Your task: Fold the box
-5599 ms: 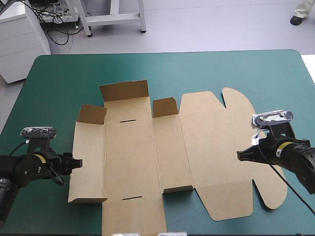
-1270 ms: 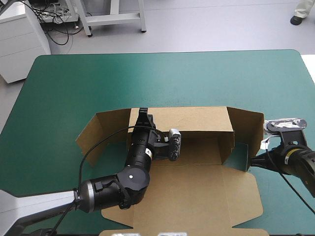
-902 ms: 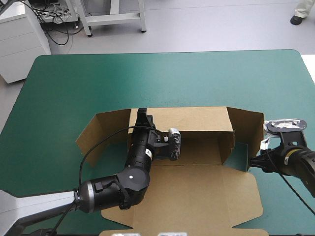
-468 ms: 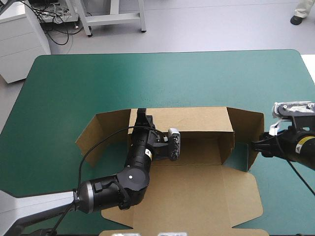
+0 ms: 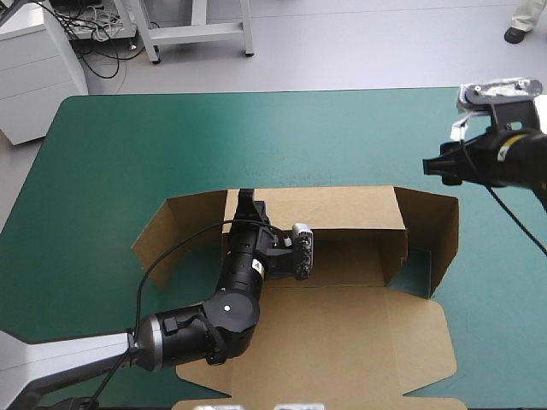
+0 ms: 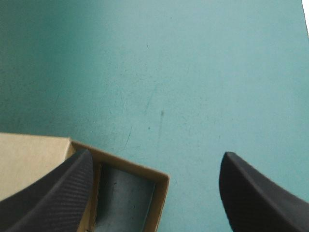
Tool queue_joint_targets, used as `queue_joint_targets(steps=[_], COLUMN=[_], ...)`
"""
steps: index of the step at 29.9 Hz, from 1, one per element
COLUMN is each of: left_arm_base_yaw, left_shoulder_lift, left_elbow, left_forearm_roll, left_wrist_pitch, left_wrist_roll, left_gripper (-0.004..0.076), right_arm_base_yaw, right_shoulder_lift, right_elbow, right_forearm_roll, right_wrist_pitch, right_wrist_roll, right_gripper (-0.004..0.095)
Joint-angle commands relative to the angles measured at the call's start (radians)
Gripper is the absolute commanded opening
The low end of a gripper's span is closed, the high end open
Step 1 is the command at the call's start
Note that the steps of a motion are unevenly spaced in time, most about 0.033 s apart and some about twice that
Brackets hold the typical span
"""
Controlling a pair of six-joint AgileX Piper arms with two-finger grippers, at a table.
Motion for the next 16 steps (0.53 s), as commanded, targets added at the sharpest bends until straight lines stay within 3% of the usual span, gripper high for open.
queue_joint_targets(steps=[1, 8, 16], left_arm_base_yaw=[-0.008, -0.008, -0.008], left_shoulder_lift=[-0.028, -0.028, -0.028], left_elbow=[-0.017, -0.017, -0.017], left_forearm_roll=[-0.005, -0.003, -0.002], left_wrist_pitch=[-0.009, -0.009, -0.009], left_wrist_roll=[-0.006, -0.022, -0.022], left_gripper=[-0.0032, -0.0032, -0.0032], right_arm_base_yaw=[-0.086, -0.275, -0.289], right_shoulder_lift=[0.088, 0.264, 0.352], right_elbow=[-0.113, -0.169, -0.157], right_forearm_roll=[0.091, 0.347, 0.356], right_wrist_pitch=[0.003, 0.003, 0.003], right_wrist_roll=[-0.083, -0.186, -0.204], right_gripper=[0.0676, 0.0676, 0.0676])
